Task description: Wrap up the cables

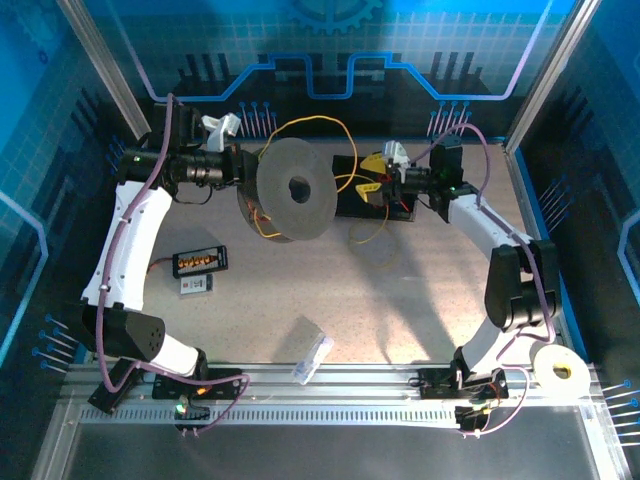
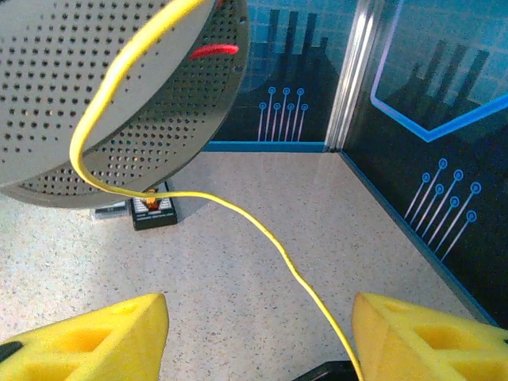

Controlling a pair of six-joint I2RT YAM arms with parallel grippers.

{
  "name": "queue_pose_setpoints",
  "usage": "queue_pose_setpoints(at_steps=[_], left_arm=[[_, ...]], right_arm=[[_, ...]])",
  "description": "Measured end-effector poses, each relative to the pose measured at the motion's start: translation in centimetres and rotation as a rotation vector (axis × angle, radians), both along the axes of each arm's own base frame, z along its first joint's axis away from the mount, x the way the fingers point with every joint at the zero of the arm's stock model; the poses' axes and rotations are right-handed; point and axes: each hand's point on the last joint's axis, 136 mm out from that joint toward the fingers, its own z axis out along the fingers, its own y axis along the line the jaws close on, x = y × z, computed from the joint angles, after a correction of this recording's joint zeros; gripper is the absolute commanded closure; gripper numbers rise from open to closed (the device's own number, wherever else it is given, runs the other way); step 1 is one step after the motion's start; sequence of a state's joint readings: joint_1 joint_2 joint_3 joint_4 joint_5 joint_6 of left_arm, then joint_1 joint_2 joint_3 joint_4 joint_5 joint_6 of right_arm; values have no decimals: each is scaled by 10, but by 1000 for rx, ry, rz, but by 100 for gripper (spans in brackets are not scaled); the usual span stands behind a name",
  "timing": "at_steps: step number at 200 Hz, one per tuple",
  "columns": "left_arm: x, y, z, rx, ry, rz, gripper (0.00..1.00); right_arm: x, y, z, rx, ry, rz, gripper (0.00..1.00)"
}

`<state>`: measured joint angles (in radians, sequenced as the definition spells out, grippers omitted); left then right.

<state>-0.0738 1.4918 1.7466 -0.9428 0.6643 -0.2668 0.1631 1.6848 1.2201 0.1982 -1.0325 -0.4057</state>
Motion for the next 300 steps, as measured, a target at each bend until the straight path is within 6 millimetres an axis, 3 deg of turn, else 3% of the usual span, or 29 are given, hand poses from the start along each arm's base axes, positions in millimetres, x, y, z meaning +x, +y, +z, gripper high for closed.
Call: queue_pose_setpoints(at_steps=[70, 162, 241, 270, 284, 300], left_arm=[[-1, -1, -5, -2, 25, -7, 100], [0, -3, -7, -11, 37, -17, 100], [-2, -8, -1, -48, 25, -49, 100], [-2, -11, 3, -73, 23, -57, 100], [-2, -11, 4, -77, 22, -58, 100], [-1, -12, 5, -78, 17, -58, 100]], right_arm=[[9, 38, -22, -124, -108, 47, 35], [25, 43, -59, -227, -142, 18, 39], [33, 40, -61, -251, -170, -18, 47], [34, 38, -65, -273, -173, -26, 58], [34, 37, -66, -280, -180, -29, 72], [35, 37, -66, -281, -177, -35, 95]])
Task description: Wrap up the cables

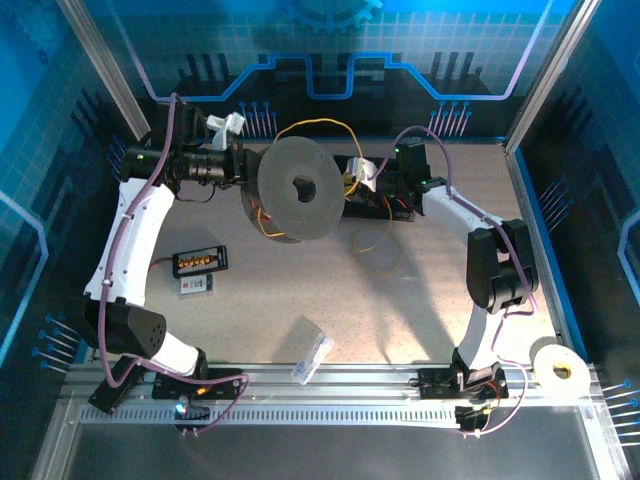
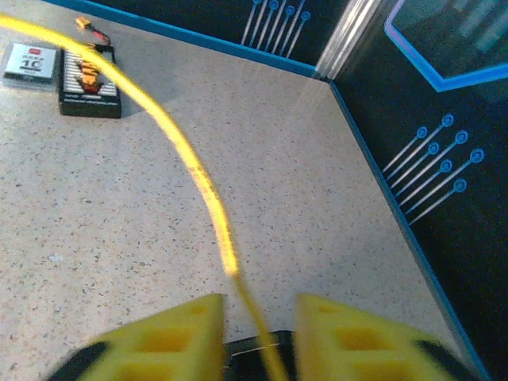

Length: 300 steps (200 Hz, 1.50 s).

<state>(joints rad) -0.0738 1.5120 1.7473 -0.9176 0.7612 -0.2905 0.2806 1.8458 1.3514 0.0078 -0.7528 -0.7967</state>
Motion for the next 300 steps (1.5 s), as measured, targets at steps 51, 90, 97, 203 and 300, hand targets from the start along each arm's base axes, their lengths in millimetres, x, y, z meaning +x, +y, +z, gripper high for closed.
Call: queue_pose_setpoints(at_steps=[51, 90, 97, 203, 300], left_arm=[[8, 6, 12, -38, -9, 55, 100], [29, 37, 43, -129, -78, 207, 100], [33, 45, 47, -148, -89, 239, 100], [72, 143, 61, -294, -155, 695, 100], [88, 192, 34, -268, -133, 998, 100]], right_arm=[[-15, -7, -22, -5, 58, -33, 100], [-38, -15, -23, 5, 77, -59, 100], [-41, -17, -22, 8, 77, -64, 100], [-77, -20, -22, -18, 77, -106, 100], [-112, -1, 5, -70, -31, -107, 100]])
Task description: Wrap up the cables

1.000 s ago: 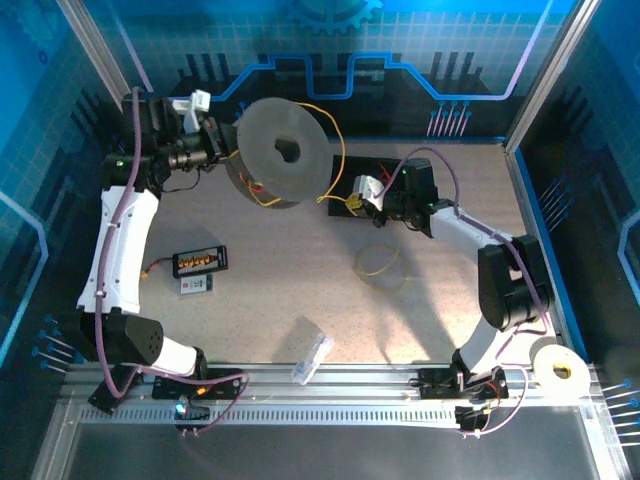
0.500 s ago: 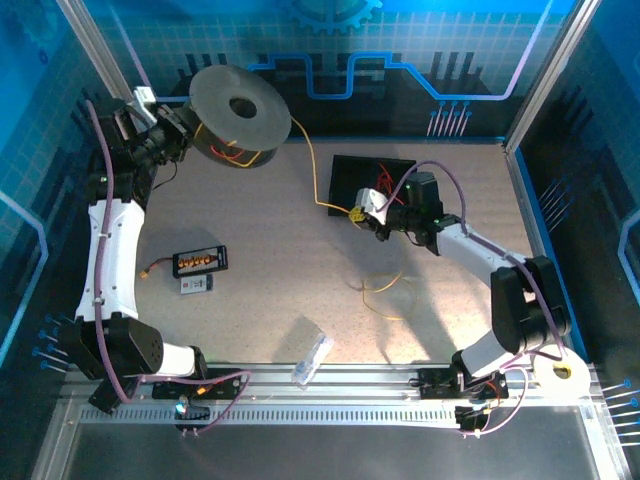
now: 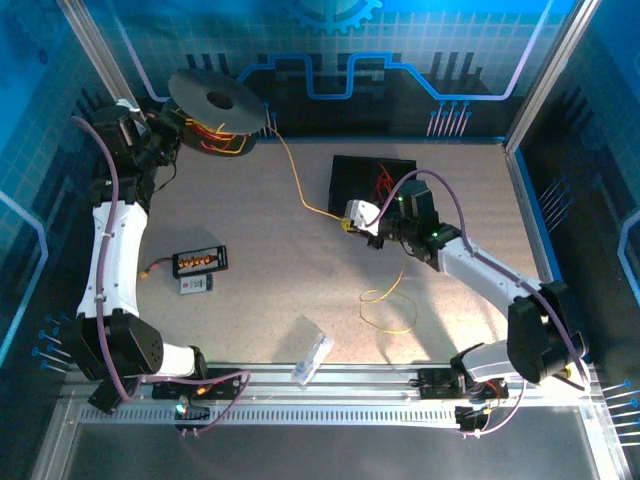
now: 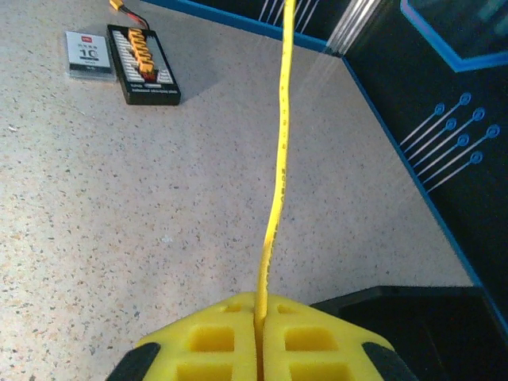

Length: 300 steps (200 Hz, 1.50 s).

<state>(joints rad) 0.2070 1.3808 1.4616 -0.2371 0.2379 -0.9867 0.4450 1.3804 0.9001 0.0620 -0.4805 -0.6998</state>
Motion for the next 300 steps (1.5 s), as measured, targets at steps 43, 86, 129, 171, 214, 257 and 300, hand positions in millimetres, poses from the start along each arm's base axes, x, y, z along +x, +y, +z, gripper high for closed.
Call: queue_pose_setpoints(at_steps=[43, 86, 129, 171, 214, 257, 300], left_arm=[[4, 5, -12, 70, 31, 53, 100], [23, -7, -51, 191, 163, 36, 100], [38, -27, -83, 338, 299, -20, 100], [52, -45, -94, 452, 363, -65, 100], [62, -77, -110, 595, 409, -151, 100], [59, -120, -122, 770, 403, -262, 100], [57, -152, -135, 923, 357, -336, 100]], right_arm=[[-28, 16, 28, -13, -97, 46, 100], [-60, 31, 38, -40, -144, 114, 100], [-80, 41, 49, -71, -172, 163, 100], [-99, 56, 72, -69, -229, 228, 100], [-100, 64, 109, -47, -294, 234, 100], [-87, 71, 143, -26, -345, 194, 100], [-67, 72, 160, -33, -376, 106, 100]])
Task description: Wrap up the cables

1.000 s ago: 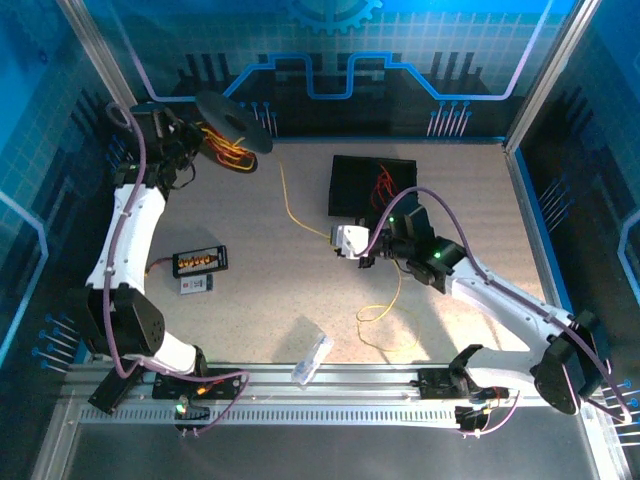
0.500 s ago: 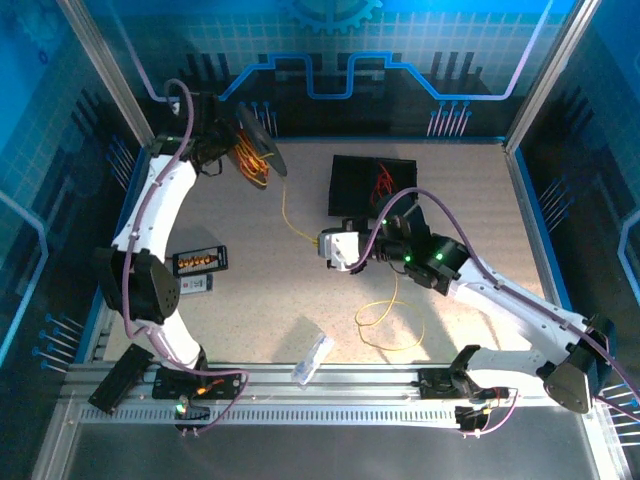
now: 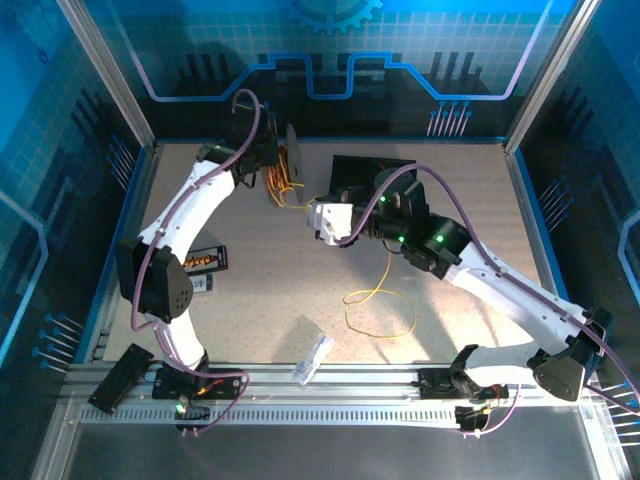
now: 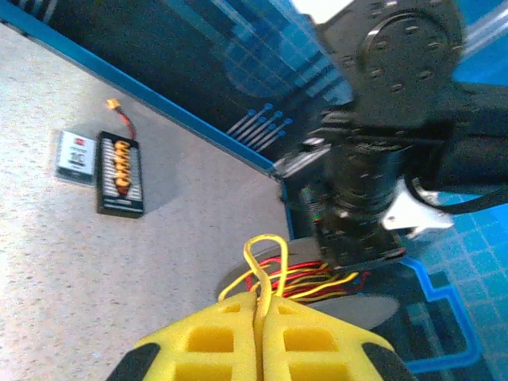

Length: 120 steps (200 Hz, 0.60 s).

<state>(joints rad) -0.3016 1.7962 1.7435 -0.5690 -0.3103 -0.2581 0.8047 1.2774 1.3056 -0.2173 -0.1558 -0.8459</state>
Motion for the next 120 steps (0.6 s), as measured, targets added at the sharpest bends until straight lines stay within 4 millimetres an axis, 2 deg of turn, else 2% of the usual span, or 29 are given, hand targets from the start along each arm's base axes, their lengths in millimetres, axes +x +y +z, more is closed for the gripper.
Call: queue_pose_setpoints(at_steps=[30, 55, 79, 120], left_arm=[[-9, -22, -29, 58, 22, -80, 100], [-20, -29, -44, 83, 36, -119, 100], [-27, -30, -43, 88, 12, -140, 100], [-42, -37, -29, 80, -50, -201, 100]], right_arm=[[20, 1, 12, 18, 2, -84, 100], [40, -6, 23, 45, 15, -163, 100], [63, -18, 34, 88, 43, -241, 100], [100, -45, 49, 153, 84, -347, 100]])
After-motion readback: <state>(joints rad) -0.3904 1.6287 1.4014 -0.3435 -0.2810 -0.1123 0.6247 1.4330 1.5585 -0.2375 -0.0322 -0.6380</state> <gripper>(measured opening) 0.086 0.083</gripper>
